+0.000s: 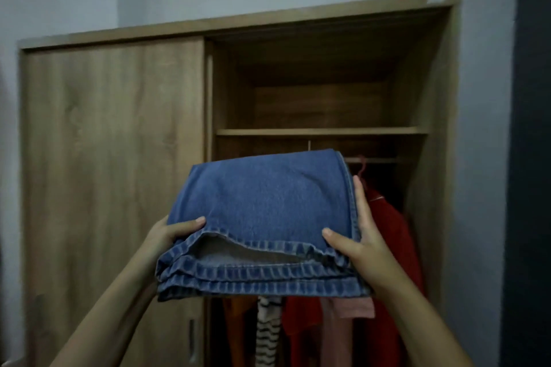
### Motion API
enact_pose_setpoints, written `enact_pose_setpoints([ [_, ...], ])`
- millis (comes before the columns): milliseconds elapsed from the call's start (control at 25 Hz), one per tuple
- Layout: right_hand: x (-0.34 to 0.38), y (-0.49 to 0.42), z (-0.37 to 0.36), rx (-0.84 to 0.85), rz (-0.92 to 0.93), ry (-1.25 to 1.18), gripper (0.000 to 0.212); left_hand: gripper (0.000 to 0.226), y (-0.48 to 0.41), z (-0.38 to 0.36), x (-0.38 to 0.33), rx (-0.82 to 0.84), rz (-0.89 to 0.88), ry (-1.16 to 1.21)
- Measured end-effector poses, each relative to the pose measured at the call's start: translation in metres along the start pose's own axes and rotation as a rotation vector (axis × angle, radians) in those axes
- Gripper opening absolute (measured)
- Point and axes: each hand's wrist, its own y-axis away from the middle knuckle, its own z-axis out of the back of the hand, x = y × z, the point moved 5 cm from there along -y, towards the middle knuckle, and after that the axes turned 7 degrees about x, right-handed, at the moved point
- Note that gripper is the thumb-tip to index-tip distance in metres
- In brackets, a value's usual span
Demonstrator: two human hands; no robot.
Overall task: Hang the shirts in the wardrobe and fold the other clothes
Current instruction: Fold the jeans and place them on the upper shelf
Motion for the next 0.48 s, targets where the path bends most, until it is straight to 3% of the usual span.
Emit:
enact_pose_setpoints([
  [160, 0.008, -0.034, 0.066, -0.112, 0.057, 0.025, 0.094, 0.024, -0.063, -0.069, -0.023, 0.175, -0.087, -0.089],
  [280, 0.019, -0.083, 0.114, -0.175, 0.083, 0.100, 0.095, 0.010, -0.145, -0.099, -0.052, 0.099, -0.136, -0.207],
  [400, 0.037, -0.147, 0.161, -0.240, 0.103, 0.175, 0.095, 0.022, -0.225, -0.133, -0.086, 0.033, -0.241, -0.316],
  [480, 0.047, -0.196, 0.193, -0.308, 0.126, 0.214, 0.093, 0.016, -0.268, -0.155, -0.106, 0.045, -0.294, -0.288],
])
